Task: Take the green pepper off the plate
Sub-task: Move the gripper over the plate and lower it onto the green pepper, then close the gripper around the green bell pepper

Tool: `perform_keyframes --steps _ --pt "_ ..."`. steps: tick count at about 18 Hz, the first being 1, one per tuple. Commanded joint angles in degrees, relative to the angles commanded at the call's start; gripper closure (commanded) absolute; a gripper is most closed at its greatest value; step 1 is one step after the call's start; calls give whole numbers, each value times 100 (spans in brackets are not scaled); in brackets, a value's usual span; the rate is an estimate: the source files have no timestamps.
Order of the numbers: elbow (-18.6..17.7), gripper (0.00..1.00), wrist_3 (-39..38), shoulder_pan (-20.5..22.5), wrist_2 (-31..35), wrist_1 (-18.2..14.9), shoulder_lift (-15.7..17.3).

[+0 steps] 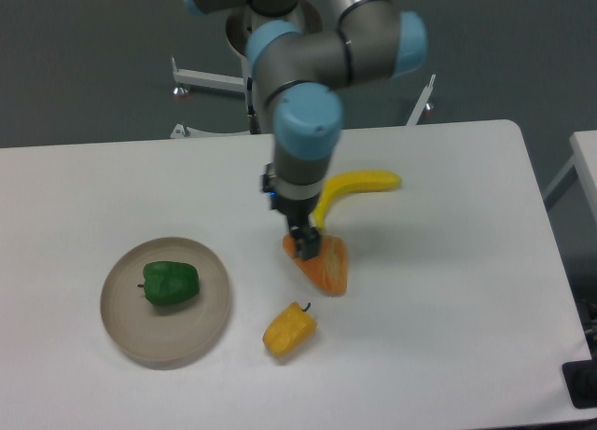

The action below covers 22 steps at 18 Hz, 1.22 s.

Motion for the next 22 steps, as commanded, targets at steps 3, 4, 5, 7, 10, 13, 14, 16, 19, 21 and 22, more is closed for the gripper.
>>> perform_keyframes --steps 3,4,5,7,10,13,14,16,19,21,22 --pt "26 0 -589 -431 -17 861 -307" --pt "26 0 -774 -572 -26 976 -369" --pt "26 0 -854 -669 -26 1003 -413" --pt "44 0 -864 -809 -78 1003 -519" --pt "0 0 -855 -889 -280 1003 -580" --pt "53 0 -864 -951 -387 1003 -738" --pt "53 0 -855 -951 -378 1012 -800" --pt "53 0 -802 -960 -387 1012 -923" --pt "70 0 -654 -960 -387 1021 -976" --pt "70 0 -521 -960 -378 1012 -976" --pt "62 9 -521 -960 -369 1003 -968"
